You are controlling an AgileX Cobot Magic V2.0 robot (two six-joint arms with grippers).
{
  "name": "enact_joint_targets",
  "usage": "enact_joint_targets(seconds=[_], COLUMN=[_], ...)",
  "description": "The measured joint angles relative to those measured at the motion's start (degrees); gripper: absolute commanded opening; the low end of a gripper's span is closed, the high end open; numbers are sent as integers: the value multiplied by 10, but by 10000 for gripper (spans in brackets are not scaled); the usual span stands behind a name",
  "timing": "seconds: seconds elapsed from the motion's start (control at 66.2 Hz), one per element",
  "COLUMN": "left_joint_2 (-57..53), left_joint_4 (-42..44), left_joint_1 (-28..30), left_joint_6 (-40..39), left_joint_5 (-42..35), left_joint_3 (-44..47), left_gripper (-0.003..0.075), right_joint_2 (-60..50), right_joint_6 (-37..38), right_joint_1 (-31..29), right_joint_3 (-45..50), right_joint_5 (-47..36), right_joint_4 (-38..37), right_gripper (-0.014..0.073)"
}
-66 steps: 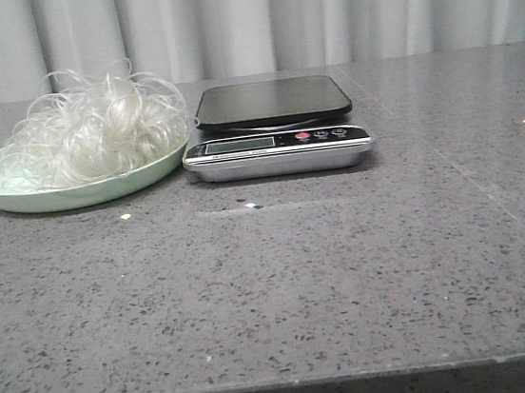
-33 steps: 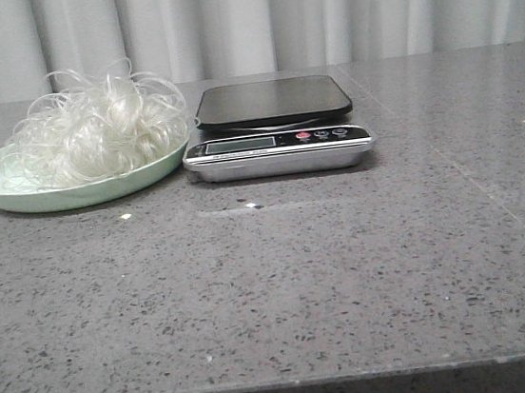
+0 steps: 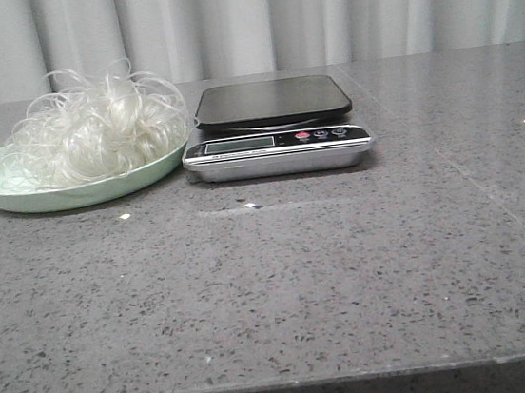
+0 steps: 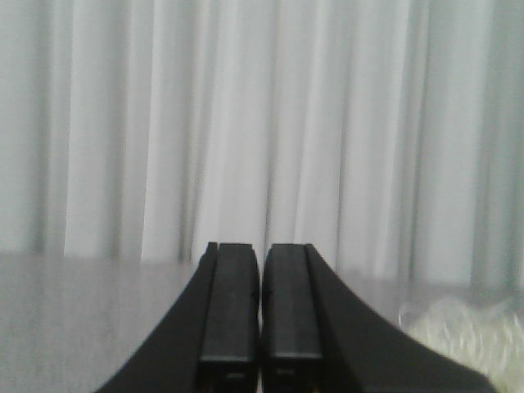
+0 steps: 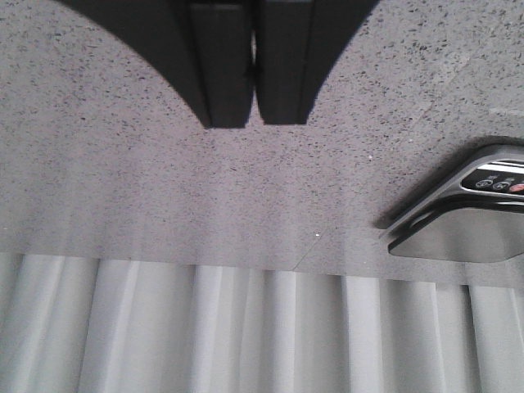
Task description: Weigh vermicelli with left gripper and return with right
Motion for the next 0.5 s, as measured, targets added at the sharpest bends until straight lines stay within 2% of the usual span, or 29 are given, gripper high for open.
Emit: enact_joint_targets(seconds=[0.045, 0.121, 0.257, 0.302, 0.453, 0.499], left_joint_2=[0, 0, 43, 66, 130, 139], left_joint_4=[0, 0, 0, 0, 0, 0], left_joint_1=[0, 0, 0, 0, 0, 0], left_joint_6=[0, 1, 2, 2, 2, 2], left_joint_5=[-23, -3, 88, 139, 270, 284], left_joint_3=[-10, -50, -162, -206, -281, -286], left_gripper=[127, 127, 127, 127, 127, 127], right_joint_2=[0, 0, 0, 0, 0, 0], right_joint_6=[0, 0, 0, 0, 0, 0], right_joint_1=[0, 0, 0, 0, 0, 0], right_joint_3=[0, 0, 0, 0, 0, 0], right_joint_5=[0, 0, 0, 0, 0, 0], right_joint_4=[0, 0, 0, 0, 0, 0], right_gripper=[179, 179, 179, 179, 179, 179])
